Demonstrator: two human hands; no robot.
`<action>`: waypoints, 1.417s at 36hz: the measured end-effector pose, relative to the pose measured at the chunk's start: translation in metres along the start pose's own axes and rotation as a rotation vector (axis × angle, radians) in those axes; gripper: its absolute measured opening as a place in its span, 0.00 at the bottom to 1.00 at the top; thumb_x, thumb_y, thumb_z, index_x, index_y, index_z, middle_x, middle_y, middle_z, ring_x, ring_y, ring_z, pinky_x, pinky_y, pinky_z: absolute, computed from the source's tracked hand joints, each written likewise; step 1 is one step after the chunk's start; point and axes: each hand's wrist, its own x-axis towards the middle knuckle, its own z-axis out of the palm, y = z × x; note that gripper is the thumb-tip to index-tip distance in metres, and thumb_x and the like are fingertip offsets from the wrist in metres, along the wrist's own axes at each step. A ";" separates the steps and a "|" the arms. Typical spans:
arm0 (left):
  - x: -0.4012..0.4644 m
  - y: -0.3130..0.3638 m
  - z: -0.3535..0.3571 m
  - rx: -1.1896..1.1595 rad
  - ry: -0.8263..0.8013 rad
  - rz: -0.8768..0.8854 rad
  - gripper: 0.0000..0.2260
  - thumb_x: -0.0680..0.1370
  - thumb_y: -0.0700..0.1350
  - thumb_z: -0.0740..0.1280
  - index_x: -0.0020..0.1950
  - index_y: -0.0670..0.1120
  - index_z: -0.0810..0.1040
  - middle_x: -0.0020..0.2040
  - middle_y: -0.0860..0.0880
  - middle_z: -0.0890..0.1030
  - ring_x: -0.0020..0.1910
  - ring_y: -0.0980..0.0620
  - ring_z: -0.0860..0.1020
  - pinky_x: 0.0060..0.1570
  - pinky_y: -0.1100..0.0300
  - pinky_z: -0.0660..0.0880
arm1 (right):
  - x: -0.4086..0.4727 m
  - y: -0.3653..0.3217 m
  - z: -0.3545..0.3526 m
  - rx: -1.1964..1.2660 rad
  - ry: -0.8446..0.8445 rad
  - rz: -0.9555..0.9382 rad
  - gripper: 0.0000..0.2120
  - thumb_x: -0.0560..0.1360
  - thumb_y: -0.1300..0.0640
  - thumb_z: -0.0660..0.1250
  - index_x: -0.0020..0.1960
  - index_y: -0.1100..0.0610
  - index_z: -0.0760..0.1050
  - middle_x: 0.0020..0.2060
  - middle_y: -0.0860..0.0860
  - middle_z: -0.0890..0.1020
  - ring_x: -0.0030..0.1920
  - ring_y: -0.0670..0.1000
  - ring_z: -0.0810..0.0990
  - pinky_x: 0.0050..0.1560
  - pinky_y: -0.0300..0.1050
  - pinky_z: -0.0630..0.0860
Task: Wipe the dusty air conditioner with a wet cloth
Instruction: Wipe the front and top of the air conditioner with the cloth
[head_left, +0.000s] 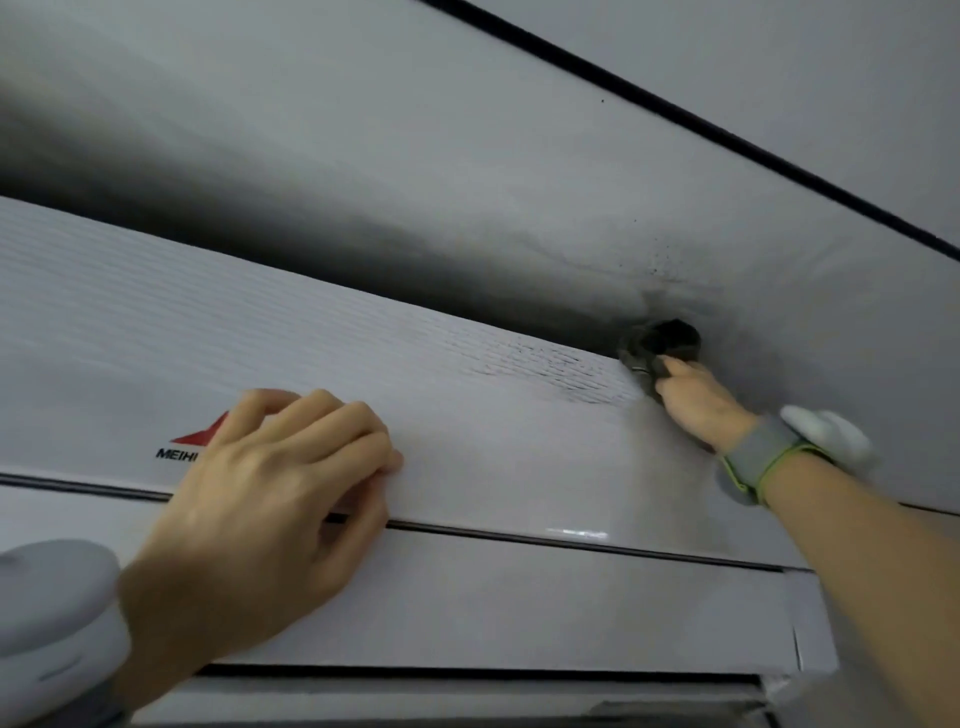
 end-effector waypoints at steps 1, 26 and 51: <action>0.000 0.000 0.001 0.001 0.006 0.003 0.10 0.74 0.45 0.59 0.42 0.48 0.80 0.42 0.54 0.79 0.41 0.49 0.79 0.46 0.55 0.68 | -0.002 -0.017 0.009 0.006 -0.001 -0.061 0.23 0.74 0.56 0.56 0.69 0.50 0.66 0.71 0.56 0.63 0.69 0.61 0.63 0.68 0.47 0.61; 0.000 0.001 0.003 0.012 0.059 0.000 0.10 0.73 0.45 0.59 0.41 0.48 0.80 0.41 0.55 0.79 0.40 0.51 0.77 0.48 0.57 0.66 | -0.044 -0.112 0.057 -0.011 0.037 -0.224 0.23 0.76 0.55 0.53 0.71 0.46 0.62 0.74 0.52 0.58 0.72 0.59 0.58 0.72 0.53 0.56; -0.002 0.000 0.002 0.045 0.059 0.023 0.10 0.73 0.44 0.59 0.42 0.47 0.81 0.41 0.54 0.80 0.39 0.49 0.78 0.46 0.55 0.68 | -0.027 0.029 -0.005 -0.085 0.056 0.118 0.22 0.80 0.56 0.51 0.74 0.51 0.56 0.74 0.57 0.56 0.71 0.64 0.58 0.72 0.52 0.56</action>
